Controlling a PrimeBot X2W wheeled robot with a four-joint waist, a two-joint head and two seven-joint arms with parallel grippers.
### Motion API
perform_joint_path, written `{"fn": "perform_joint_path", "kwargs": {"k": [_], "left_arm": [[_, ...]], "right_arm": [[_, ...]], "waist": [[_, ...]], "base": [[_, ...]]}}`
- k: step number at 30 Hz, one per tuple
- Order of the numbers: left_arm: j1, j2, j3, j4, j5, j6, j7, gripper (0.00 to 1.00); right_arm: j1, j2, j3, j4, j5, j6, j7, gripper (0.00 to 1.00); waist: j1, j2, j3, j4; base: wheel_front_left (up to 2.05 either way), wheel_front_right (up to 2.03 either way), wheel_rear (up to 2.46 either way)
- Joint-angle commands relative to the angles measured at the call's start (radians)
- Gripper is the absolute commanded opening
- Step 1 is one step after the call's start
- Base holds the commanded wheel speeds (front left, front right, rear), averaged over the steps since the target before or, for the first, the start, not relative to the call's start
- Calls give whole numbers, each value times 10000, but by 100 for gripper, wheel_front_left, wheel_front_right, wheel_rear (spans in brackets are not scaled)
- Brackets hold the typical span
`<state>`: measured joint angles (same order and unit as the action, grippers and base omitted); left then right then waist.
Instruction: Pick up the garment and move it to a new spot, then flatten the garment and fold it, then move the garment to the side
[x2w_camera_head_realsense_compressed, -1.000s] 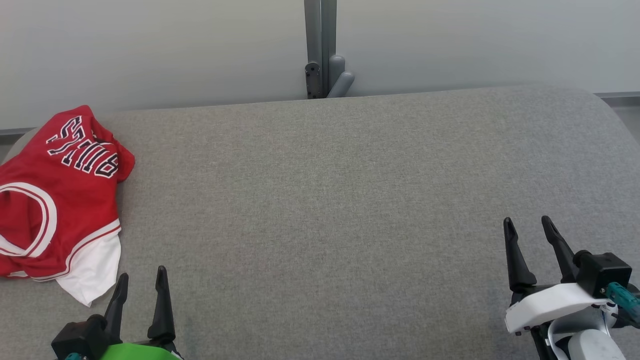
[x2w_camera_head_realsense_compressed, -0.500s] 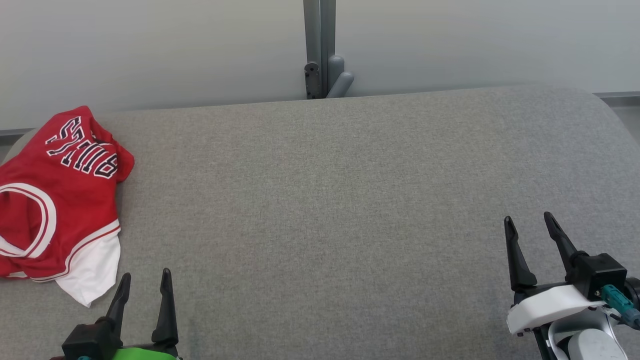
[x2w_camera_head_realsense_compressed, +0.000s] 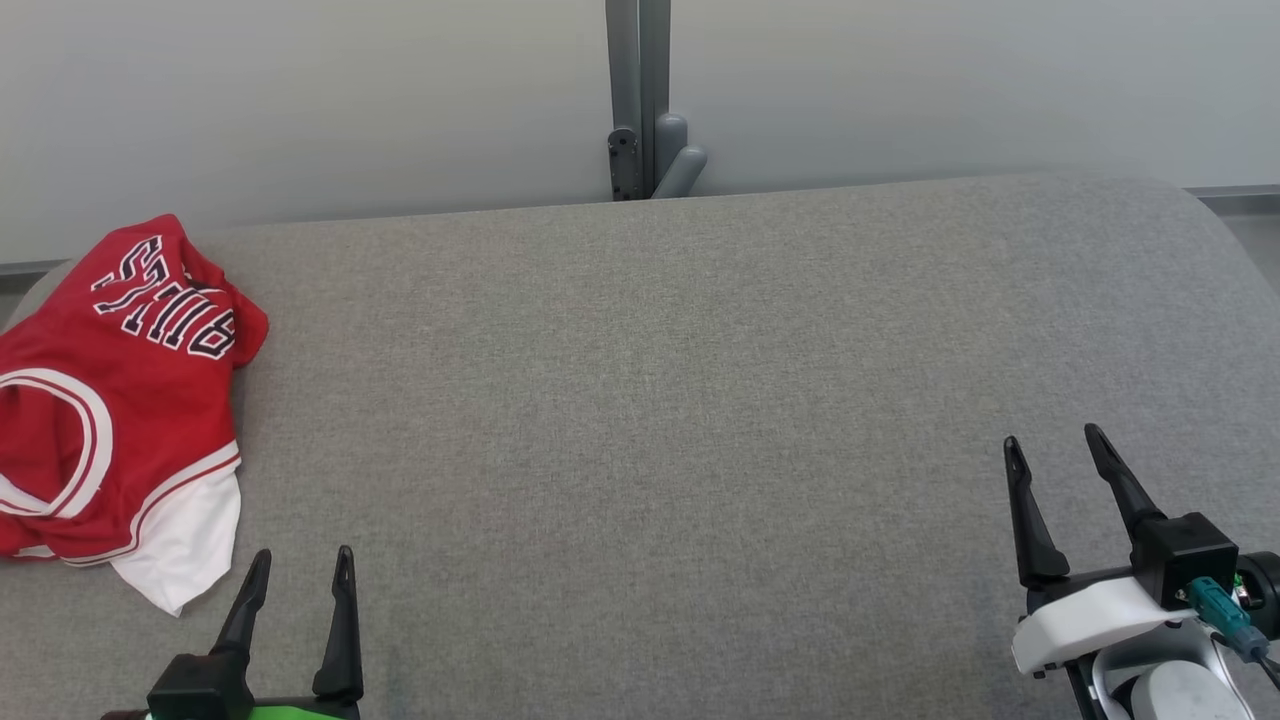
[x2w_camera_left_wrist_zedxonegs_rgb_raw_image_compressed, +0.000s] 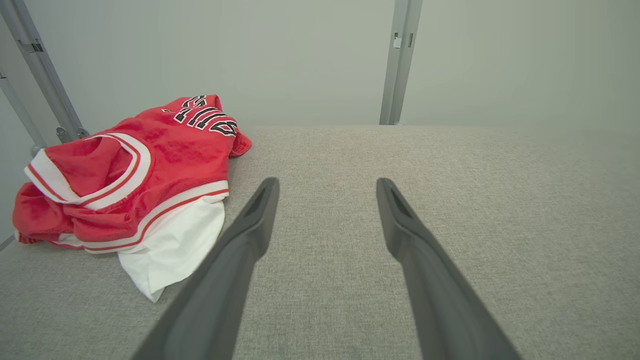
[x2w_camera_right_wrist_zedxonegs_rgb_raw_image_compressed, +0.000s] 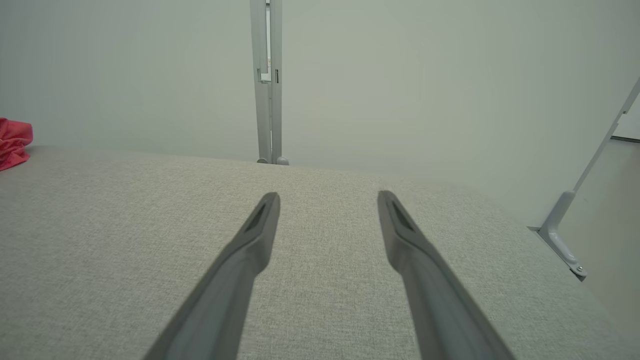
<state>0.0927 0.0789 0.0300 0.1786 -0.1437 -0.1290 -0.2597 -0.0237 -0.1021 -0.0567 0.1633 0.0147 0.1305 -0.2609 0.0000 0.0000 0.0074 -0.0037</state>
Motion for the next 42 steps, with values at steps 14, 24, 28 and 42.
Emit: {"fn": "perform_joint_path", "kwargs": {"k": [14, 24, 28, 42], "left_arm": [[97, 131, -161, 501, -985, -31, -45, 100], [29, 193, -196, 514, -1000, -31, -45, 100], [6, 195, -203, 525, -971, -31, -47, 100], [-47, 222, -144, 483, -937, -31, -45, 100]], "right_arm": [[292, 60, -54, 250, 390, 4, -52, 100], [314, 75, -67, 255, 450, 4, -52, 100], [318, 89, -69, 253, 463, 4, -52, 100], [198, 179, 290, 189, 555, 2, -52, 100]], "waist": [[0, 0, -88, -39], [0, 0, -91, -16], [0, 0, -103, 20], [0, 0, -92, 1068]], "base": [[0, 0, 0], [0, 0, 0], [0, 0, 0], [0, 0, 0]]}}
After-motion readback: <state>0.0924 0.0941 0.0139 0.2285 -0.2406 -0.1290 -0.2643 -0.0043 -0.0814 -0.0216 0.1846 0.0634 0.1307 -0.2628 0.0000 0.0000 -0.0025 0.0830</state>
